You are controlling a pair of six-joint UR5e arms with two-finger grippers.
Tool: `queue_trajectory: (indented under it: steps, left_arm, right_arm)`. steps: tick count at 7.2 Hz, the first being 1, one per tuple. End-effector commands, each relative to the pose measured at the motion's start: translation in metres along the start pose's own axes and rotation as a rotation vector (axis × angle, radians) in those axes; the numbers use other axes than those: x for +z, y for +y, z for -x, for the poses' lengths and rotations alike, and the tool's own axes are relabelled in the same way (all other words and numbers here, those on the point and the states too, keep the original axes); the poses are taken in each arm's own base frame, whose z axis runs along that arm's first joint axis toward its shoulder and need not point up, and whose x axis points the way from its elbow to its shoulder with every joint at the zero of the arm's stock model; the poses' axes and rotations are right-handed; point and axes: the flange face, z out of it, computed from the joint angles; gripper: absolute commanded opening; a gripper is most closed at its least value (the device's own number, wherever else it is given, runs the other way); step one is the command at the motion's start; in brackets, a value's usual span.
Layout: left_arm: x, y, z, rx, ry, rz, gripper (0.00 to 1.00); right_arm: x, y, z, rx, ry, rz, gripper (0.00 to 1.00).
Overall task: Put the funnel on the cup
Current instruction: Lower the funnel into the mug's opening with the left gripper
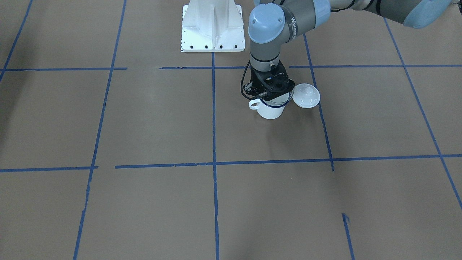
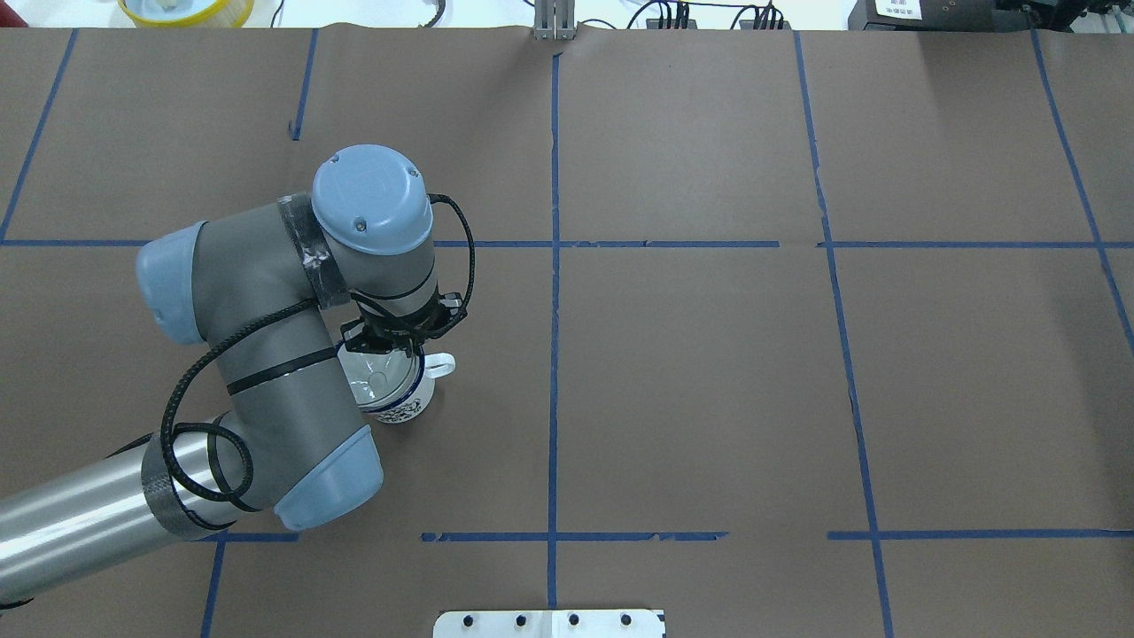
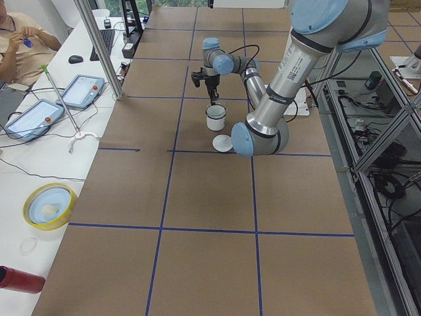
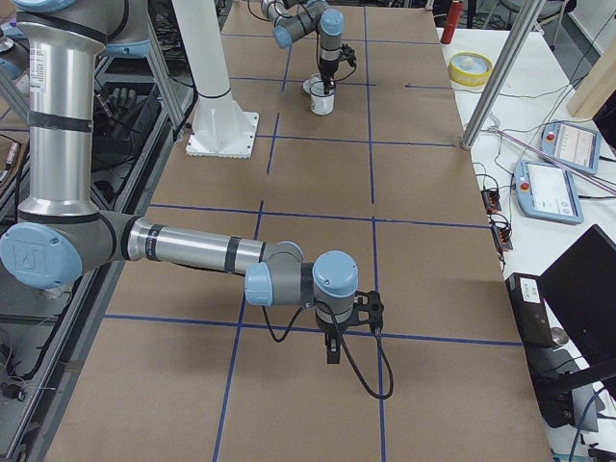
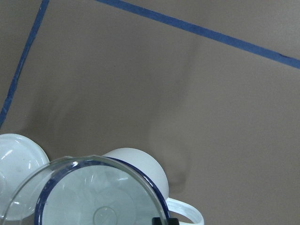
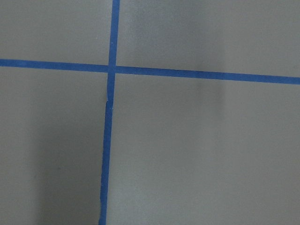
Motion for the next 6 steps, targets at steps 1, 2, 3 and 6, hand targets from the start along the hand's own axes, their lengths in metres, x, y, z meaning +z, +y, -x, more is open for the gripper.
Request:
queue_trajectory:
  steps: [1,2,3,6]
  left_arm:
    - [0.001,0.001,0.0,0.0,0.007,0.001,0.5]
    - [0.001,0.001,-0.001,0.002,0.009,0.0,0.64]
    - [0.0,0.001,0.0,0.002,0.01,-0.001,1.0]
    - [-0.067,-0.021,0.074,0.233,0.185,-0.089,1.0]
  right_arm:
    - [-0.001,0.0,0.0,-0.001,0.0,-0.001,1.0]
    - [-0.001,0.0,0.0,-0.001,0.0,-0.001,1.0]
    - [-0.001,0.0,0.0,-0.001,0.0,-0.001,1.0]
    - [0.0,0.0,0.0,0.0,0.0,0.0,1.0]
